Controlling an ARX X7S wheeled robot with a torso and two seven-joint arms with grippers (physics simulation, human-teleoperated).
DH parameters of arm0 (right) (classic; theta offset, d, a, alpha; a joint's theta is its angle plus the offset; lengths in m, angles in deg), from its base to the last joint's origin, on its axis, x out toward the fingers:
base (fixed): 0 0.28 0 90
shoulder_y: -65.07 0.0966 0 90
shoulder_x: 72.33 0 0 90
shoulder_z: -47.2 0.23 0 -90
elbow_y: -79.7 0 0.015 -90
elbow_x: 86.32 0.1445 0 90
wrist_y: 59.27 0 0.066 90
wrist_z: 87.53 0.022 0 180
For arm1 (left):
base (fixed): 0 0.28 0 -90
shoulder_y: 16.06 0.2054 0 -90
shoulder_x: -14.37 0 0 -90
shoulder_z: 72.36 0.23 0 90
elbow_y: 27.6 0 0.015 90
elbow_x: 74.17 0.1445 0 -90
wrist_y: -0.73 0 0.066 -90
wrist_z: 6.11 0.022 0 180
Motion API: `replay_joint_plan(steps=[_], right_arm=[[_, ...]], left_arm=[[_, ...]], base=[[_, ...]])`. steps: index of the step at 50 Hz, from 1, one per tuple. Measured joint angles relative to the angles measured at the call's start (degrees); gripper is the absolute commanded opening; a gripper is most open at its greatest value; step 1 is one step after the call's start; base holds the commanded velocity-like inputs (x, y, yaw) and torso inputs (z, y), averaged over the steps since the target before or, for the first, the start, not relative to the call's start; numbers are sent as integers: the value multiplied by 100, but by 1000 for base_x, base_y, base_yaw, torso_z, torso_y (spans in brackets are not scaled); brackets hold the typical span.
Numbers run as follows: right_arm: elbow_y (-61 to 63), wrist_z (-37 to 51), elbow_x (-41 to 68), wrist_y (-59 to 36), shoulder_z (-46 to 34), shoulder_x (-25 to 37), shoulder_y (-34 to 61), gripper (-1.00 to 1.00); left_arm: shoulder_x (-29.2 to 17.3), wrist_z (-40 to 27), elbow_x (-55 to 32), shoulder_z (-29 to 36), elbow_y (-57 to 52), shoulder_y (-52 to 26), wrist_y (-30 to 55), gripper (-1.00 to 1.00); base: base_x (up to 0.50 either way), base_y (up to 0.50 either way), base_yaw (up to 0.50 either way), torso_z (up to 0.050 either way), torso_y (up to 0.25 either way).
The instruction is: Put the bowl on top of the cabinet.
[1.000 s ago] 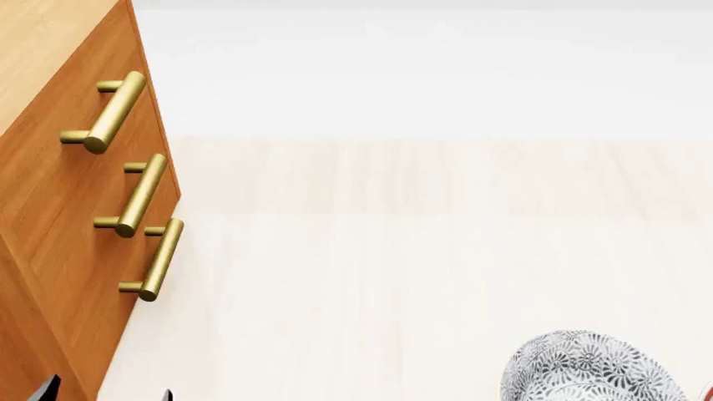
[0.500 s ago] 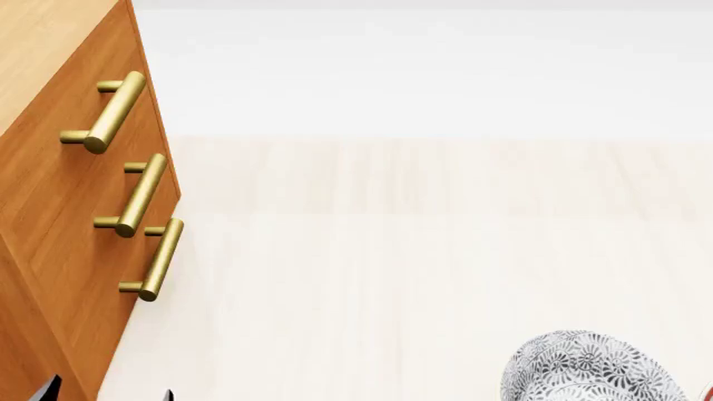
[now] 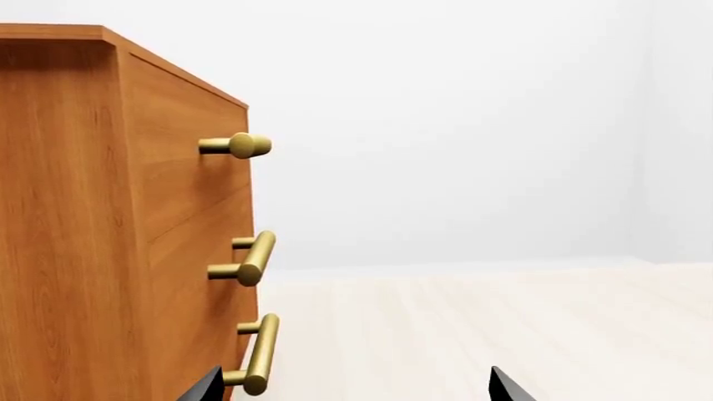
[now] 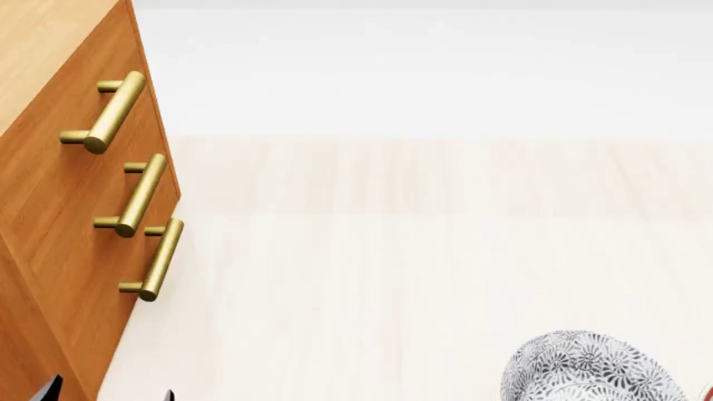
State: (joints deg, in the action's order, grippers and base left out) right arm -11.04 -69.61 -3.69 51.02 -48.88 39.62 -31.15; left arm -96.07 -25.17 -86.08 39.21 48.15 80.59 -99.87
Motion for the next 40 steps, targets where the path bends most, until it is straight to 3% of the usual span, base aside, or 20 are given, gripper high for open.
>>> replay_joint_plan(steps=[25, 26, 40], right_arm=[[-397, -96, 156, -358, -177, 89, 335, 100], [-404, -98, 159, -363, -179, 90, 340, -100], [-431, -64, 250, -347, -195, 84, 324, -100]], left_arm=[[-25, -27, -9, 38, 6, -19, -7, 100], [-26, -29, -9, 39, 5, -19, -7, 100], [-39, -44, -17, 58, 7, -23, -20, 100]], base=[[0, 0, 0, 0, 0], [0, 0, 0, 0, 0], [0, 0, 0, 0, 0]])
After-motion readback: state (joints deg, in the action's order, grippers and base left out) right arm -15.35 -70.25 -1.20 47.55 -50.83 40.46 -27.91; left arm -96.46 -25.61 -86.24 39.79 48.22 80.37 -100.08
